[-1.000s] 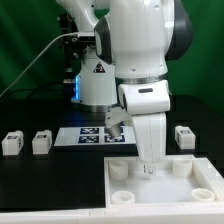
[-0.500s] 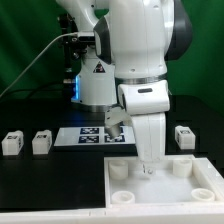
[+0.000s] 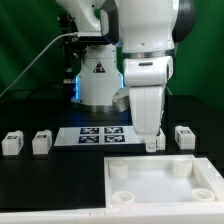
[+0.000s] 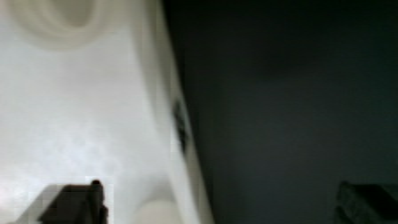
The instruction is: Assemble one leg
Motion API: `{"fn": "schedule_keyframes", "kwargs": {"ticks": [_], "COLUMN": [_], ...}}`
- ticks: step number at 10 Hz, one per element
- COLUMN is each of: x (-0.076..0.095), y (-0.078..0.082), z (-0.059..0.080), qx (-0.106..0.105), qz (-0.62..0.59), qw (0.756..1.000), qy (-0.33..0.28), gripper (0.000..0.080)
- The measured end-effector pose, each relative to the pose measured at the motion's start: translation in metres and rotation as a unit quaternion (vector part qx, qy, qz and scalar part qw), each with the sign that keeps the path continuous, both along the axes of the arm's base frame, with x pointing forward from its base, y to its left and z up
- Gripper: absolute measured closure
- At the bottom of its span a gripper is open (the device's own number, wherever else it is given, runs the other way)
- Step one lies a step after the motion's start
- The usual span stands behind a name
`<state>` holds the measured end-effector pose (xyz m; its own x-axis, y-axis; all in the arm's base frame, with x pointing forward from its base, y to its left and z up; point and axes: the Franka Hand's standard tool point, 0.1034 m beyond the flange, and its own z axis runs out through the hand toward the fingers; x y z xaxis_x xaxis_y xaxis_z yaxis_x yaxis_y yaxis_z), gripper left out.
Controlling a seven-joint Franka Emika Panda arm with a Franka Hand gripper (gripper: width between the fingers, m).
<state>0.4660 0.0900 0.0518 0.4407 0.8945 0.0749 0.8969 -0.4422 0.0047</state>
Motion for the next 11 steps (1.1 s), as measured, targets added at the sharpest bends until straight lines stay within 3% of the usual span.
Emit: {"fn": "schedule_keyframes", "kwargs": {"ticks": [2,5,7,9,11], "x": [-0.014,-0.020,-0.019,-0.020,-0.035], "y": [0.023,0.067,0.068,0.069,0.079], "z": [-0.003,-0.005,-0.008,-0.008,-0.018], "qx": [0.012,0.030,0.037,0.037,0.021], "qz": [-0.145,-0.388,-0.470,-0.473,-0.502], "qw": [0.989,0.920,0.880,0.878,0.860], "qy": [0.022,0.051,0.061,0.061,0.087], "gripper": [0.0151,0.0151,0.0151,0.0151,0.0151]}}
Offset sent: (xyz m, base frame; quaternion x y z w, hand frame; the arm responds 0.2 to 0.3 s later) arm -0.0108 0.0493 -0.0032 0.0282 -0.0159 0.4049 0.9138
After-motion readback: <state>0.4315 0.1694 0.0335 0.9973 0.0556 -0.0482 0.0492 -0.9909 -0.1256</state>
